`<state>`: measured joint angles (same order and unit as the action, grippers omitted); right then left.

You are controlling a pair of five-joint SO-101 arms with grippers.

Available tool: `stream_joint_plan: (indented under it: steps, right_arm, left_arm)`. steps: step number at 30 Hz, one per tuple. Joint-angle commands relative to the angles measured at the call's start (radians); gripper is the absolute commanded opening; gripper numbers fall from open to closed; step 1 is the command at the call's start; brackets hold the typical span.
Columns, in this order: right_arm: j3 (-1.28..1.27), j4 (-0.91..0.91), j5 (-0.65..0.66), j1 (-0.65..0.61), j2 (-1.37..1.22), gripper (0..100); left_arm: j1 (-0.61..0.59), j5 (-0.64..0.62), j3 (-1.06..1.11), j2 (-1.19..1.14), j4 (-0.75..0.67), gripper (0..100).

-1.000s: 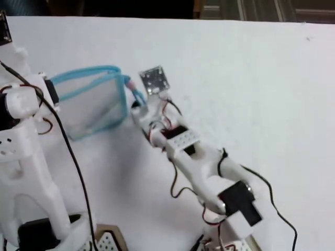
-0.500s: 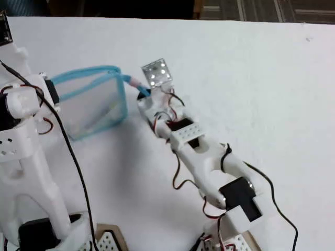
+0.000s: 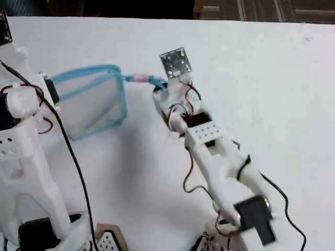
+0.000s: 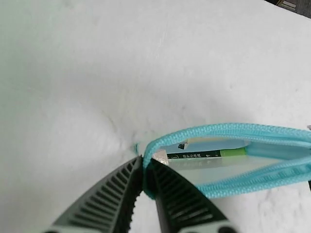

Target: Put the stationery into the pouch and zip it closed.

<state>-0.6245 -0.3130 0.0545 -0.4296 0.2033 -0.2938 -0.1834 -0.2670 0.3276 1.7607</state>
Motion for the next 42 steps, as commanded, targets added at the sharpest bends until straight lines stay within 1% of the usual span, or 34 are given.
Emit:
stream_joint_plan:
  steps: [1,5,14,17,22,29,32,38,42]
  right_arm:
    - [0.015,-0.074,0.000,-0.001,0.150,1.7]
    - [0.015,-0.117,-0.002,-0.010,0.272,1.7]
    - [0.023,-0.116,0.000,-0.010,0.591,1.6]
    - [0.023,-0.116,0.005,-0.008,0.685,1.6]
    - [0.032,-0.113,0.008,-0.008,0.779,1.6]
    - [0.144,-0.117,0.008,-0.012,0.782,1.6]
    - [0.187,-0.119,0.003,-0.010,0.774,1.5]
    - [0.324,-0.120,0.002,-0.013,0.673,1.5]
    - [0.428,-0.145,0.000,-0.015,0.567,1.5]
  left_arm:
    - [0.001,0.008,0.002,-0.041,-0.006,2]
    - [0.001,0.008,0.002,-0.039,-0.071,2]
    - [0.001,0.008,0.003,-0.042,-0.224,2]
    - [0.001,0.008,0.009,-0.044,-0.261,4]
    - [0.002,0.008,0.002,-0.045,-0.275,9]
    - [0.010,0.008,-0.005,-0.038,-0.318,18]
    - [0.051,0.014,-0.054,-0.042,-0.296,20]
    - [0.188,0.086,-0.198,-0.038,-0.265,20]
    - [0.223,0.086,-0.319,-0.044,-0.218,23]
